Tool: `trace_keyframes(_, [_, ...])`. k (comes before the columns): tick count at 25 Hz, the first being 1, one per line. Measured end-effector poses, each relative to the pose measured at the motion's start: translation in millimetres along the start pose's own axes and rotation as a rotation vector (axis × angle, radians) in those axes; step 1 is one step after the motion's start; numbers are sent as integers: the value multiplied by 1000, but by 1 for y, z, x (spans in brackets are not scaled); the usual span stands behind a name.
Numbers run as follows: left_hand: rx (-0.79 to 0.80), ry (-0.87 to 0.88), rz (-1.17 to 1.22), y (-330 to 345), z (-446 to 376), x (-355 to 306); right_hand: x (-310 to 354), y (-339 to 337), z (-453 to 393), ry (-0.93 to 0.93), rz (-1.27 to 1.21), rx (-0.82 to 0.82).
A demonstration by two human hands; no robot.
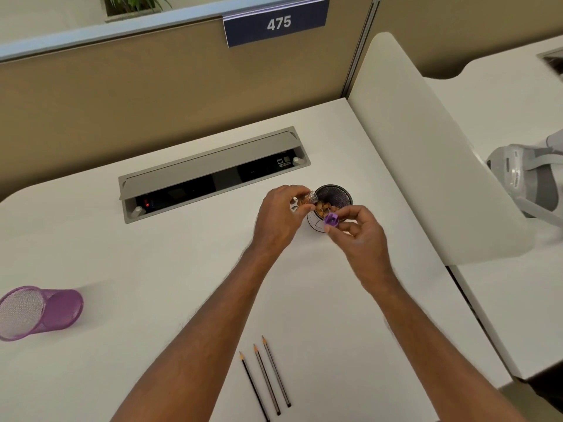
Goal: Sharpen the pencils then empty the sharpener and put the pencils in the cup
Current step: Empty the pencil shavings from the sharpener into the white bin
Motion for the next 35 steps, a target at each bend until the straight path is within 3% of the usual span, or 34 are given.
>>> trace_keyframes(4, [1, -5, 6, 0, 1, 4, -26, 31, 35, -226, 382, 70])
trace_keyframes(7, [0, -7, 5, 1, 1, 6, -63, 46, 45, -167, 651, 114])
trace_keyframes(12, [-13, -14, 53, 0, 0, 8, -86, 60, 50, -203, 776, 212])
trace_keyframes(17, [-3, -44, 79, 0, 1, 7, -87, 57, 48, -72, 714, 272])
trace_keyframes(19, [3, -52, 95, -1, 3, 4, -67, 46, 45, -69, 576, 156])
trace_keyframes(21, [-7, -65, 142, -3, 5, -1, -31, 29, 40, -187, 412, -35])
trace_keyframes(24, [19, -188, 364, -2, 10, -1, 17, 10, 28, -319, 273, -192])
trace_keyframes(26, [87, -313, 618, 9, 18, -2, 34, 8, 18, -325, 265, -194])
trace_keyframes(28, [119, -368, 729, 14, 25, -4, 37, 10, 12, -299, 281, -144])
trace_keyframes(33, [173, -391, 761, 24, 28, -6, 32, 2, 4, -260, 264, -106])
trace_keyframes(35, [132, -368, 646, 24, 25, 0, 33, -5, -2, -265, 291, -120])
Point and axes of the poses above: each hand's wrist, its own z-axis away from the middle knuckle, its own y-axis out of the palm, x = y × z, the point moved 9 cm from there along -z, towards the middle knuckle, and after that the axes turned 5 degrees about -x, right-handed, at the moved point
